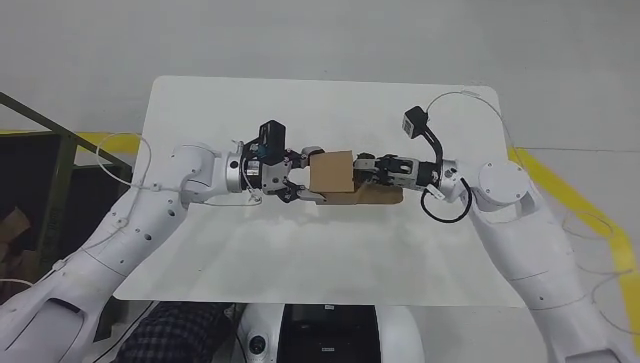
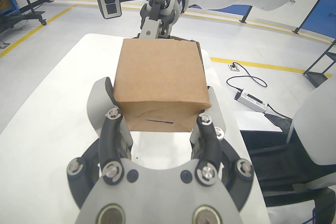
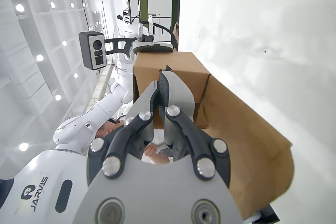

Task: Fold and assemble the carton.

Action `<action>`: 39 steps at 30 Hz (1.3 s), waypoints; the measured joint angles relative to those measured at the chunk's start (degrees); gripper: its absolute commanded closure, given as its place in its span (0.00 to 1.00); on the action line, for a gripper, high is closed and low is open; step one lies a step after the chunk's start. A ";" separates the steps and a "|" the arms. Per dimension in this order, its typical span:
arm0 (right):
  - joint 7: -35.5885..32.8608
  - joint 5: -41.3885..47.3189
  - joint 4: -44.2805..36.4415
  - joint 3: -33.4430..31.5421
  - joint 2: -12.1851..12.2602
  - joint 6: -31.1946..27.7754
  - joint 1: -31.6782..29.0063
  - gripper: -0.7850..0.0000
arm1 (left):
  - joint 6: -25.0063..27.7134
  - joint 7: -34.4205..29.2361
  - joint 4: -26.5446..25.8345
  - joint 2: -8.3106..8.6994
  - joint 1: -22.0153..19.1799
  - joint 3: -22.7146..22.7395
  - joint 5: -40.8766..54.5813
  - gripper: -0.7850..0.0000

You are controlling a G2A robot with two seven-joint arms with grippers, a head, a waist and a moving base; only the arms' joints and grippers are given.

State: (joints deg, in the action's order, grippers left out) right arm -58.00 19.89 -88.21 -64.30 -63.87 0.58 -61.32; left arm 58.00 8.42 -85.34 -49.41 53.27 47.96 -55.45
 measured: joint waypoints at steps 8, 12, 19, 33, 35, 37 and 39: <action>1.30 1.55 0.69 -1.79 0.14 -1.16 0.46 1.00 | 0.00 0.09 0.49 0.02 0.21 0.53 -0.14 0.60; 2.28 1.71 -0.12 -6.59 1.08 -0.89 -1.37 1.00 | 0.00 0.48 0.52 0.23 0.52 1.15 -0.22 0.61; 3.50 2.38 1.23 -14.35 2.50 1.69 -4.95 1.00 | 0.00 1.99 0.26 0.65 1.39 2.43 -0.62 0.61; 0.01 5.89 8.19 -6.47 1.25 3.46 -4.43 1.00 | 0.00 4.27 -0.06 0.75 1.68 3.18 -1.29 0.61; -0.29 7.16 8.67 -5.26 0.90 2.05 -3.97 1.00 | 0.00 4.21 -0.02 0.70 1.57 3.08 -1.45 0.61; -0.70 8.49 8.84 -4.32 0.59 0.56 -3.66 1.00 | 0.00 3.90 0.13 0.64 1.37 2.94 -1.68 0.61; -0.94 9.61 8.91 -4.03 0.43 -0.74 -3.47 1.00 | 0.00 3.32 0.27 0.54 1.21 2.64 -1.93 0.62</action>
State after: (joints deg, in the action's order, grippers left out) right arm -58.94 29.50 -79.31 -68.33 -63.44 -0.17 -64.79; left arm 58.00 11.74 -85.07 -48.88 54.48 50.61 -57.38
